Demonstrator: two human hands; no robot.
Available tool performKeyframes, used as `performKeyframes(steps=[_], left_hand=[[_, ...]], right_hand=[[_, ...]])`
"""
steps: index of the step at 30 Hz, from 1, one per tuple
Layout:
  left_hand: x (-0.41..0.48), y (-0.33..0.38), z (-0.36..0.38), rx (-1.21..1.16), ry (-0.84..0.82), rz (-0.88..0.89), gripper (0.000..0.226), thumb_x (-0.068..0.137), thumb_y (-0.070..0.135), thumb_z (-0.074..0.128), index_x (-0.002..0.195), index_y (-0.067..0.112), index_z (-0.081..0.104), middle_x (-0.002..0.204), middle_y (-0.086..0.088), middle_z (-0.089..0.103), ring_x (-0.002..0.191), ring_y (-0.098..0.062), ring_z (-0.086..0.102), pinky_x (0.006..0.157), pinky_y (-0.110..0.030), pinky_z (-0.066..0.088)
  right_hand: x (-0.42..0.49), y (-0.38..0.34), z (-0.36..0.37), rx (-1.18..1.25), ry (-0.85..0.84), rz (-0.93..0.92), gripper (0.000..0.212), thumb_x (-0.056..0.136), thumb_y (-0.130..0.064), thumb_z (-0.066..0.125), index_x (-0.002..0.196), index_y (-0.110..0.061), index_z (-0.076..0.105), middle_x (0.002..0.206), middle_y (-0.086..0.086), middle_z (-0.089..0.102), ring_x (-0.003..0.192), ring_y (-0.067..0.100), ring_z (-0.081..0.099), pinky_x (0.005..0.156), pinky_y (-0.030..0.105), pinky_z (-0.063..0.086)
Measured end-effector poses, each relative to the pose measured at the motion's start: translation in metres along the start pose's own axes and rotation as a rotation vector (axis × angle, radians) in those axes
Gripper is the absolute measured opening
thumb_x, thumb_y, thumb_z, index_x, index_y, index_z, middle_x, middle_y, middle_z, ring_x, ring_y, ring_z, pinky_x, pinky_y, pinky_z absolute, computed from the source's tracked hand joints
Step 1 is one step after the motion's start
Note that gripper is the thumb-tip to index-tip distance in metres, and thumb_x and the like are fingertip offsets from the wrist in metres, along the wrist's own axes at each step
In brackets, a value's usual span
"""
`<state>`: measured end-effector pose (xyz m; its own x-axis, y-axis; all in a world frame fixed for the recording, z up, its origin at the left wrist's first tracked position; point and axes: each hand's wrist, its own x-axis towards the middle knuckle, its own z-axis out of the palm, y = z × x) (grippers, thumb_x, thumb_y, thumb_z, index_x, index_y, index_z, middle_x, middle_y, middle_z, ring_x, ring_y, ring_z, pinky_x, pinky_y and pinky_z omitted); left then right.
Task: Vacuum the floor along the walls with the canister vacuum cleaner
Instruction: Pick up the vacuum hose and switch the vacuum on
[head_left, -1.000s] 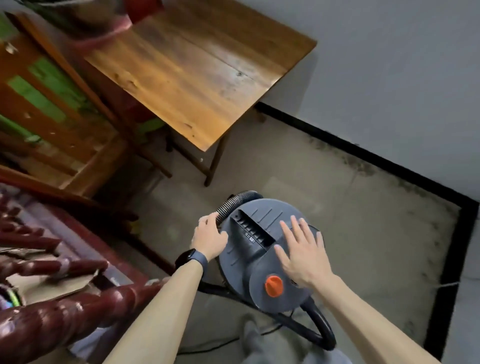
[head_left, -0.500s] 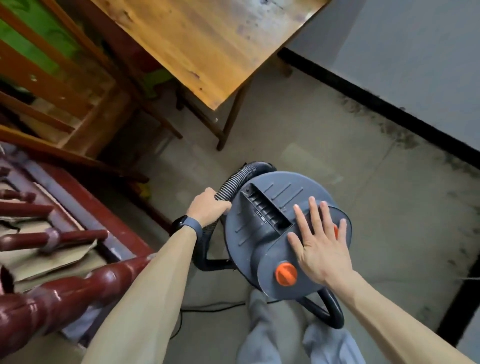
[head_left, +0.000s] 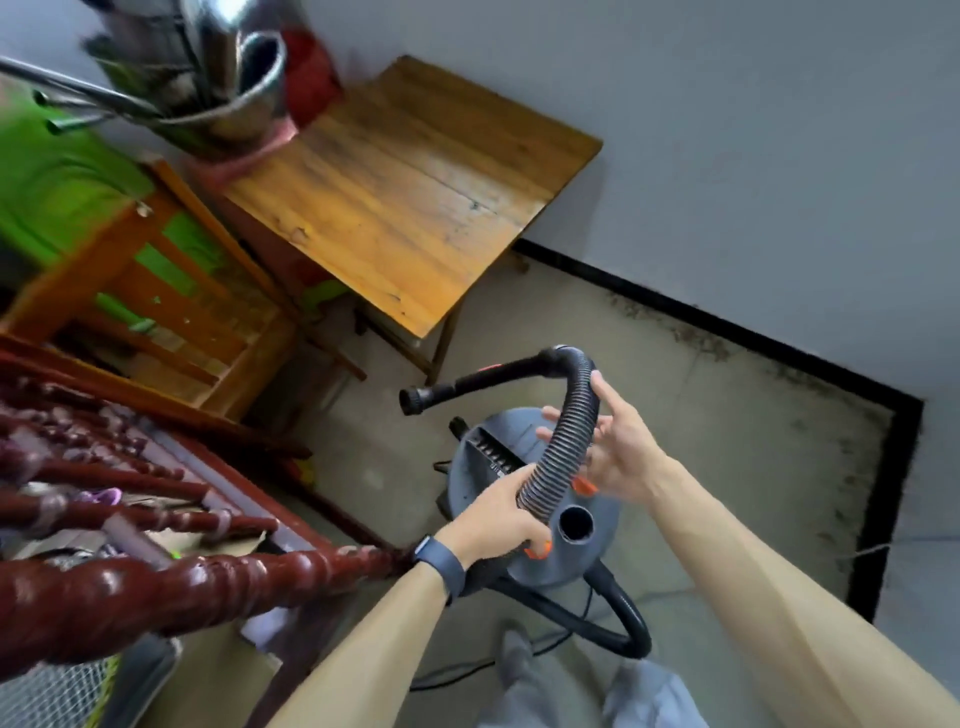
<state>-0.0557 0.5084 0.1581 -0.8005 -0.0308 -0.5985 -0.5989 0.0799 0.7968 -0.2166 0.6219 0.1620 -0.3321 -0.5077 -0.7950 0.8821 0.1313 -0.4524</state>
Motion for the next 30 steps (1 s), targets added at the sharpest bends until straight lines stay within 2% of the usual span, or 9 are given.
performKeyframes(steps=[4,6,9,14,17,20,25,28,30], left_hand=[[-0.011,0.042,0.024,0.33,-0.231,0.035,0.06,0.071,0.003,0.077,0.124,0.021,0.055,0.092,0.009,0.068,0.087,-0.013,0.065,0.084,-0.035,0.055],[-0.006,0.064,0.037,0.418,-0.346,-0.016,0.058,0.073,0.013,0.078,0.125,0.024,0.056,0.112,0.002,0.067,0.106,-0.018,0.063,0.097,-0.04,0.052],[0.0,0.102,0.064,0.298,-0.46,-0.144,0.051,0.08,0.024,0.069,0.13,0.026,0.059,0.126,0.0,0.066,0.12,-0.021,0.06,0.107,-0.044,0.045],[0.02,0.159,0.118,0.034,-0.253,-0.152,0.056,0.08,0.053,0.062,0.126,0.02,0.064,0.123,0.002,0.069,0.119,-0.019,0.06,0.109,-0.042,0.037],[0.04,0.192,0.167,0.089,-0.255,-0.143,0.049,0.092,0.059,0.053,0.125,0.023,0.061,0.121,0.004,0.07,0.114,-0.017,0.063,0.108,-0.042,0.04],[0.058,0.224,0.229,0.041,-0.265,-0.135,0.056,0.09,0.064,0.054,0.127,0.022,0.057,0.12,0.001,0.069,0.112,-0.018,0.064,0.095,-0.039,0.046],[0.092,0.246,0.334,-0.26,-0.12,-0.212,0.048,0.085,0.044,0.074,0.113,0.007,0.061,0.093,-0.01,0.067,0.081,-0.027,0.064,0.091,-0.043,0.055],[0.103,0.234,0.362,-0.296,0.04,-0.235,0.042,0.084,0.035,0.076,0.109,0.007,0.057,0.088,-0.011,0.067,0.074,-0.027,0.066,0.079,-0.044,0.059],[0.105,0.226,0.373,-0.287,0.05,-0.221,0.034,0.085,0.025,0.074,0.108,0.009,0.054,0.088,-0.011,0.065,0.073,-0.025,0.065,0.073,-0.041,0.059]], right_hand=[[-0.067,-0.024,-0.026,0.208,0.098,-0.176,0.037,0.095,-0.047,0.065,0.085,-0.012,0.057,0.068,0.002,0.059,0.06,0.021,0.062,0.069,0.036,0.052],[-0.093,-0.026,-0.049,0.218,0.19,-0.254,0.036,0.094,-0.044,0.069,0.08,-0.015,0.052,0.064,0.0,0.052,0.054,0.019,0.056,0.064,0.035,0.05],[-0.139,-0.024,-0.092,0.154,0.391,-0.446,0.029,0.094,-0.033,0.074,0.088,-0.017,0.05,0.065,0.003,0.053,0.049,0.02,0.054,0.056,0.032,0.048],[-0.228,0.003,-0.166,-0.103,0.58,-0.689,0.021,0.094,-0.017,0.073,0.09,-0.011,0.053,0.07,0.01,0.057,0.052,0.021,0.058,0.051,0.033,0.051],[-0.259,0.026,-0.204,-0.301,0.618,-0.68,0.028,0.092,-0.016,0.076,0.105,-0.006,0.053,0.077,0.016,0.063,0.056,0.017,0.064,0.051,0.029,0.055],[-0.271,0.049,-0.233,-0.409,0.587,-0.622,0.031,0.09,-0.021,0.079,0.107,-0.014,0.054,0.087,0.018,0.068,0.063,0.016,0.068,0.057,0.026,0.055],[-0.282,0.081,-0.291,-0.637,0.458,-0.561,0.034,0.09,-0.031,0.076,0.111,-0.036,0.051,0.09,0.0,0.067,0.079,0.015,0.066,0.064,0.024,0.054],[-0.284,0.081,-0.333,-0.752,0.421,-0.526,0.034,0.09,-0.036,0.075,0.108,-0.035,0.046,0.084,-0.005,0.063,0.07,0.005,0.06,0.062,0.02,0.049],[-0.278,0.08,-0.36,-0.842,0.379,-0.42,0.038,0.086,-0.041,0.076,0.109,-0.033,0.047,0.089,-0.006,0.066,0.077,0.007,0.063,0.067,0.021,0.051]])
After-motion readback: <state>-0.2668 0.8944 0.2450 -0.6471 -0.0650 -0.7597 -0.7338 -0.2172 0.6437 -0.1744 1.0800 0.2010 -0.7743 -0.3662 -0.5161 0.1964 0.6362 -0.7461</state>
